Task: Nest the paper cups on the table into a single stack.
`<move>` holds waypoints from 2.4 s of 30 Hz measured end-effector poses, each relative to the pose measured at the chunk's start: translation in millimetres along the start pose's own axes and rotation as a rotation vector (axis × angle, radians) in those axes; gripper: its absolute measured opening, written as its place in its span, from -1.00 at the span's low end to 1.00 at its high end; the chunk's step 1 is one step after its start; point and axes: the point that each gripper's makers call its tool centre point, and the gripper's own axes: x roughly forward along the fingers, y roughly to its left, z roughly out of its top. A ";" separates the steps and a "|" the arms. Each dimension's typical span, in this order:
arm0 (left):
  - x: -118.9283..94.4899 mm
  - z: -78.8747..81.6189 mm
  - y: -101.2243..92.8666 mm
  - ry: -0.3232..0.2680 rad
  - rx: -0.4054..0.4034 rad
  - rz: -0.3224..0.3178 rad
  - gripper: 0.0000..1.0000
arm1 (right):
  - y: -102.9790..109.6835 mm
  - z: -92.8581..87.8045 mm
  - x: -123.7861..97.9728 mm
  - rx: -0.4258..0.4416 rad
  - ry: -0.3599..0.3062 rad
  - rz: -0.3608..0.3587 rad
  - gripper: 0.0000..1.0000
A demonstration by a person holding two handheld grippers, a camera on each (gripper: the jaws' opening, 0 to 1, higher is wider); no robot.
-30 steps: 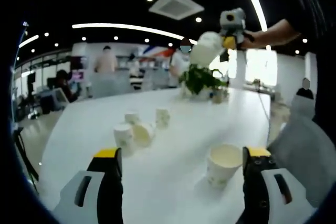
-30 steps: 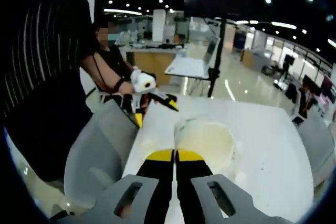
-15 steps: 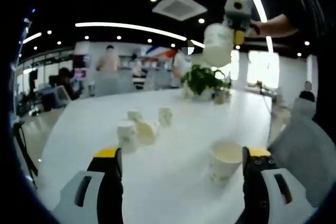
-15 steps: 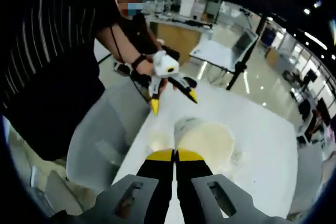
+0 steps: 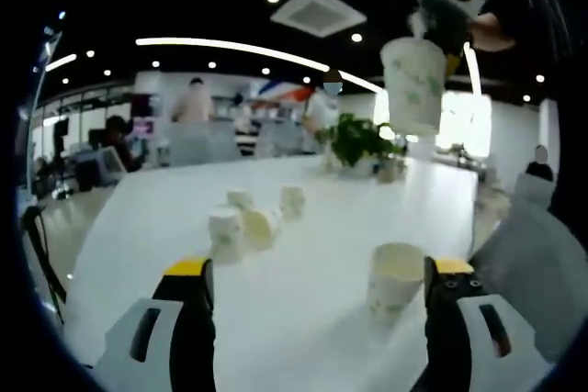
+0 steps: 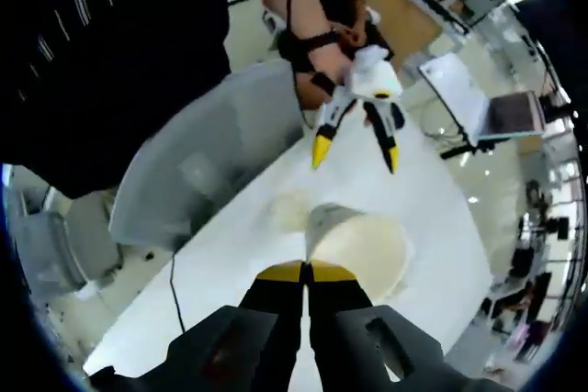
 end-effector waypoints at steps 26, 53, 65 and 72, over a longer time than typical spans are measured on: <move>-5.6 -5.1 -0.5 -0.013 -0.024 0.013 0.86 | 6.7 12.7 64.5 -0.090 0.018 0.079 -1.00; -15.9 -16.9 4.2 -0.003 -0.050 0.033 0.84 | 15.3 -0.5 111.5 -0.101 0.027 0.157 -1.00; -19.9 -23.5 7.6 0.004 -0.060 0.042 0.83 | 24.5 -0.4 131.5 -0.119 0.026 0.188 -1.00; -19.0 -25.4 8.3 0.004 -0.069 0.044 0.84 | 21.1 -2.4 142.6 -0.114 0.022 0.186 -1.00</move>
